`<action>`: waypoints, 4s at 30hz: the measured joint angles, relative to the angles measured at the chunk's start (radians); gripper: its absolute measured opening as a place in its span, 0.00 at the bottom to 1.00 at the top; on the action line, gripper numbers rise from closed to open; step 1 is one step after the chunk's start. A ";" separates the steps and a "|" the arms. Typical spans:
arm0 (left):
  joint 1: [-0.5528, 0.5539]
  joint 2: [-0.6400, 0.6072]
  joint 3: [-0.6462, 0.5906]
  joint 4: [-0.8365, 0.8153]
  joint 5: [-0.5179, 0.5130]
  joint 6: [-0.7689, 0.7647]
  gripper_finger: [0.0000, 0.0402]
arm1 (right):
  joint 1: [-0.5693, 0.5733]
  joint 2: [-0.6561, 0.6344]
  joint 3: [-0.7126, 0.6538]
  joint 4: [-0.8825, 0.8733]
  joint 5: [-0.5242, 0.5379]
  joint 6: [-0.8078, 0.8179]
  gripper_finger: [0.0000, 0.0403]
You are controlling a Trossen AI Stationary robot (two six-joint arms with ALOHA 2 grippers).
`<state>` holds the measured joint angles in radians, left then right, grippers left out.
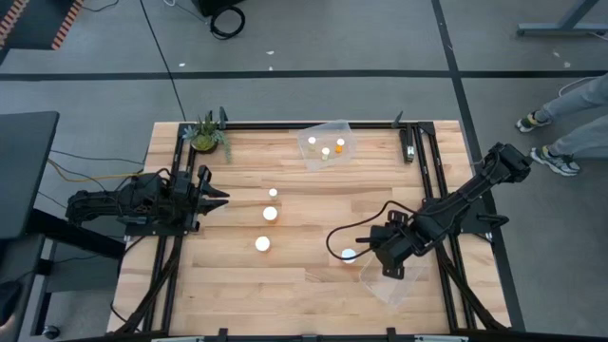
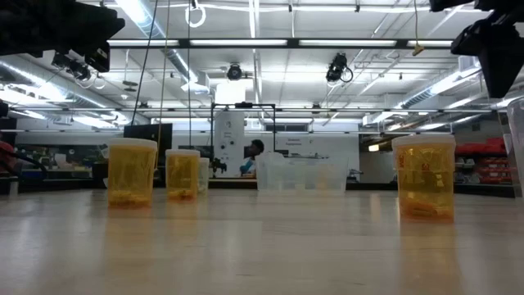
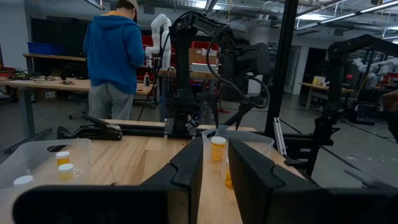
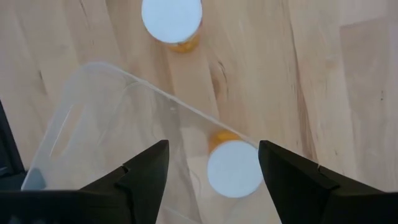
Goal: Pick and place medicine bottles into bin by pill shape (circle, oval)
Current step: Put the large orange pill bottle into the bottom transparent bin
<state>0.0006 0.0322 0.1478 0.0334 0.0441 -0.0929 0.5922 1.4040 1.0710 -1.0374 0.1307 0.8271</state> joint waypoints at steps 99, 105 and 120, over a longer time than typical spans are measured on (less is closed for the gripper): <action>0.000 0.000 0.000 0.000 0.000 0.000 0.21 | -0.117 0.205 0.200 0.155 0.021 -0.540 0.61; 0.000 0.000 0.000 0.001 0.000 0.000 0.21 | -0.102 0.285 0.322 0.116 0.025 -0.591 0.58; 0.000 0.000 0.000 0.000 0.000 0.000 0.22 | -0.107 0.422 0.416 0.034 0.004 -0.662 0.58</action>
<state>0.0002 0.0326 0.1474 0.0334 0.0436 -0.0933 0.4857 1.8259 1.4867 -1.0033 0.1352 0.1648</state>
